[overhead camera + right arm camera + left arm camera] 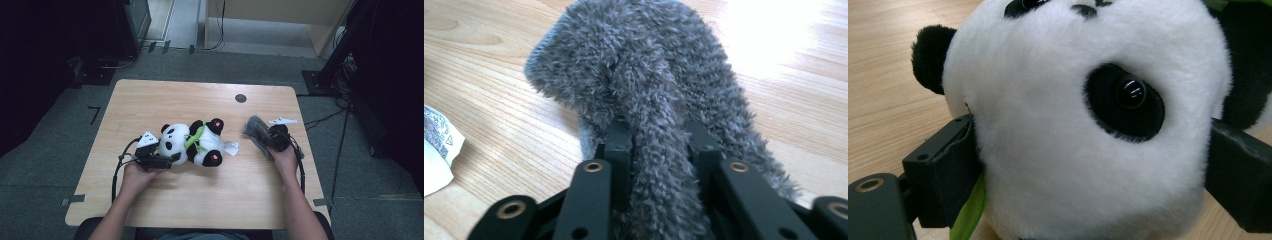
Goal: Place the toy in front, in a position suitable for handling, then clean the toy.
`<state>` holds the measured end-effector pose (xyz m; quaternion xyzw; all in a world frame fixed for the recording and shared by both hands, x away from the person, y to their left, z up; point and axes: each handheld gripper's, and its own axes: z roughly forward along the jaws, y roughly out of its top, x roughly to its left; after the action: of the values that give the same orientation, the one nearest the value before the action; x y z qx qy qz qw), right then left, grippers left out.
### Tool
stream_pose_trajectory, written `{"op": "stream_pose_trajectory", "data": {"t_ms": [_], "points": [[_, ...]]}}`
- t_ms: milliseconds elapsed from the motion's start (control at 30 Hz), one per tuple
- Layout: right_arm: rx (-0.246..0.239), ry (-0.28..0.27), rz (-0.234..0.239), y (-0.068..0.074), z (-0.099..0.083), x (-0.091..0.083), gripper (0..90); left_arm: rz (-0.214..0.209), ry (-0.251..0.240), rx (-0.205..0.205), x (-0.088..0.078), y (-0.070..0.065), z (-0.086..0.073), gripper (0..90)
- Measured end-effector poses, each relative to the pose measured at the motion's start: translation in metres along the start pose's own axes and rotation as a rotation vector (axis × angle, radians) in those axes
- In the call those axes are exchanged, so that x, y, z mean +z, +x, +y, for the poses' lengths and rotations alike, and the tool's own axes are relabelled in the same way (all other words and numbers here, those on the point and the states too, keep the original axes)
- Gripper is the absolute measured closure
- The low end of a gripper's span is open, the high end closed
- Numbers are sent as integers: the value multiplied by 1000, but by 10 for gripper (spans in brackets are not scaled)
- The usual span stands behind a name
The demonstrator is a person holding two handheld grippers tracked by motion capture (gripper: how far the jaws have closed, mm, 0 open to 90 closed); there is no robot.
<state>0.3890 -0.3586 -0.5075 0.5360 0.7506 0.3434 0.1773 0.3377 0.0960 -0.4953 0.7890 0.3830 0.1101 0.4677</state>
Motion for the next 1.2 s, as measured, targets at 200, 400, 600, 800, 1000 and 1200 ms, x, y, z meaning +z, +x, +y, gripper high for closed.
{"op": "stream_pose_trajectory", "data": {"t_ms": [200, 400, 600, 800, 1000, 1200], "points": [[3, -20, 8, 4, 7, -9, 730, 7, -1, -9, 0, -1, 1, 61], [12, -47, 43, 10, 15, -22, 729, 8, 0, -22, 0, -1, 3, 47], [15, -97, 99, 22, 24, -35, 729, 5, -2, -23, 0, -1, 3, 36], [-32, -68, 147, 38, 32, -38, 728, 8, -4, -27, 0, -2, 3, 32], [-72, -67, 162, 54, 40, -45, 728, 9, -7, -22, 1, -2, 3, 31], [-84, -65, 179, 64, 48, -53, 727, 9, -12, -23, 2, -2, 2, 26]]}}
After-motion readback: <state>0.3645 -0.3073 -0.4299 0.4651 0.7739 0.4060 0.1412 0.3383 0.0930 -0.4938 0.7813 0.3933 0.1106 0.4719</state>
